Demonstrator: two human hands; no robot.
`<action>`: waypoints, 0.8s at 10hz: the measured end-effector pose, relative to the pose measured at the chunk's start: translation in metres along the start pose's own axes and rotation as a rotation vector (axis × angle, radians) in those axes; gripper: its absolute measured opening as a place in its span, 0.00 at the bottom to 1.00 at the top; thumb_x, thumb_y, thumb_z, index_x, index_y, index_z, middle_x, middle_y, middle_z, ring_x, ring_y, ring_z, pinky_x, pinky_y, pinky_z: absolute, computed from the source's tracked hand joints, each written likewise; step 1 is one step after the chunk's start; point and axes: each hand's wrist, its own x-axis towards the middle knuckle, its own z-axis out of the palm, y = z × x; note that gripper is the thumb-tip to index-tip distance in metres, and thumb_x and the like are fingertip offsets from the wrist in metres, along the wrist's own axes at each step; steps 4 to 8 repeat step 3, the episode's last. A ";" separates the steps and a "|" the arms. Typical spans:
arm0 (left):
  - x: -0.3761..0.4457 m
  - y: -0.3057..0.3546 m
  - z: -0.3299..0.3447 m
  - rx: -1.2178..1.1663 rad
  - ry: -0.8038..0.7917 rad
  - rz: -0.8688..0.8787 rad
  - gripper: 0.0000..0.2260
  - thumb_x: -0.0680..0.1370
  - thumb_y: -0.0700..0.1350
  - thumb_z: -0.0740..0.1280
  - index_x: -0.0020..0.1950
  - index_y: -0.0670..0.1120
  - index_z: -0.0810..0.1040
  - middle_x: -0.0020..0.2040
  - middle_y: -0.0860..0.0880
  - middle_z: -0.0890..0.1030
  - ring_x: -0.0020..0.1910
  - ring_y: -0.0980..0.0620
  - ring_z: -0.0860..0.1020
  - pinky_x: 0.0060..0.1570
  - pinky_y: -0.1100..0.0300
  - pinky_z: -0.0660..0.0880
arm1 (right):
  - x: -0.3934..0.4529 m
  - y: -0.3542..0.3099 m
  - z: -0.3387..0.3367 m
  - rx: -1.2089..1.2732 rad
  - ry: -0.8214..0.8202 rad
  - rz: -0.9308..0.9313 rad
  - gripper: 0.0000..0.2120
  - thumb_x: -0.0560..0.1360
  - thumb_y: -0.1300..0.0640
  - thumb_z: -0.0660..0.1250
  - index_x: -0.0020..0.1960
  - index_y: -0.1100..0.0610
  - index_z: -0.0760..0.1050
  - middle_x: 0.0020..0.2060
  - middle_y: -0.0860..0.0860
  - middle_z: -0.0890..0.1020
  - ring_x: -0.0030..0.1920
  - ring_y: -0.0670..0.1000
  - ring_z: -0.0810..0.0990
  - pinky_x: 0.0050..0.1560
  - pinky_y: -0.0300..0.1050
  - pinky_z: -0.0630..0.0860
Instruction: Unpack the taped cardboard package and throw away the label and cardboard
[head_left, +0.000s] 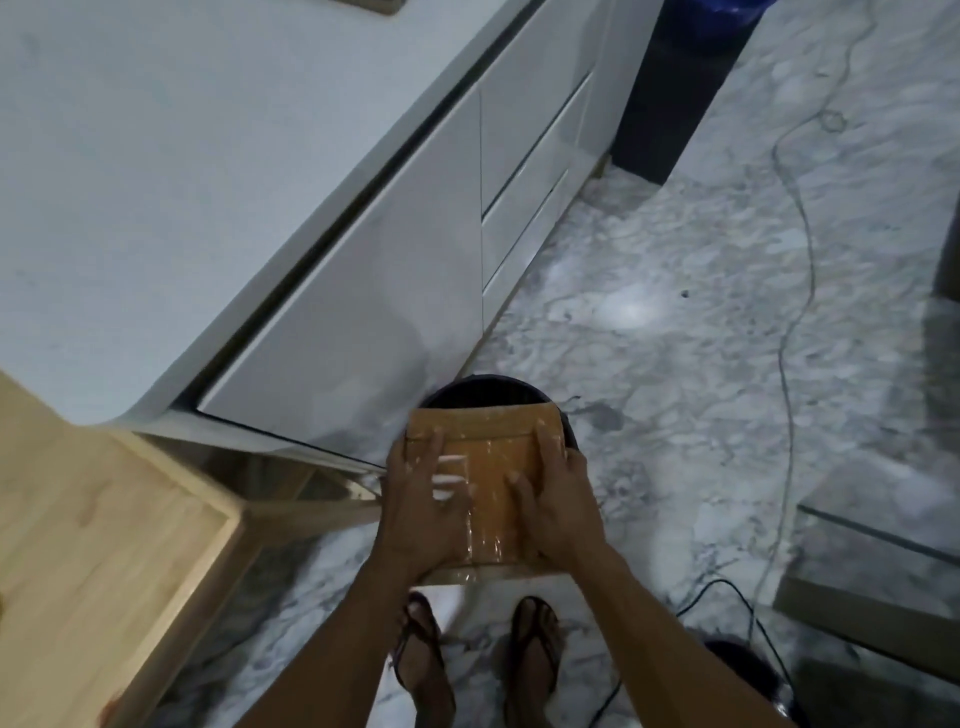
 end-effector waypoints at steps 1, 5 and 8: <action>0.025 -0.016 0.011 0.297 -0.082 -0.060 0.38 0.76 0.61 0.64 0.81 0.59 0.49 0.81 0.42 0.44 0.74 0.35 0.64 0.71 0.41 0.67 | 0.027 0.014 0.014 -0.097 -0.037 0.044 0.36 0.77 0.34 0.53 0.78 0.39 0.40 0.79 0.59 0.49 0.73 0.68 0.61 0.68 0.66 0.66; 0.004 -0.012 0.006 0.525 -0.208 -0.174 0.37 0.82 0.61 0.59 0.82 0.55 0.38 0.81 0.45 0.32 0.80 0.36 0.41 0.75 0.39 0.56 | 0.015 0.020 0.010 -0.218 -0.065 0.135 0.32 0.82 0.45 0.55 0.80 0.45 0.42 0.80 0.56 0.45 0.77 0.64 0.54 0.69 0.64 0.66; 0.004 -0.012 0.006 0.525 -0.208 -0.174 0.37 0.82 0.61 0.59 0.82 0.55 0.38 0.81 0.45 0.32 0.80 0.36 0.41 0.75 0.39 0.56 | 0.015 0.020 0.010 -0.218 -0.065 0.135 0.32 0.82 0.45 0.55 0.80 0.45 0.42 0.80 0.56 0.45 0.77 0.64 0.54 0.69 0.64 0.66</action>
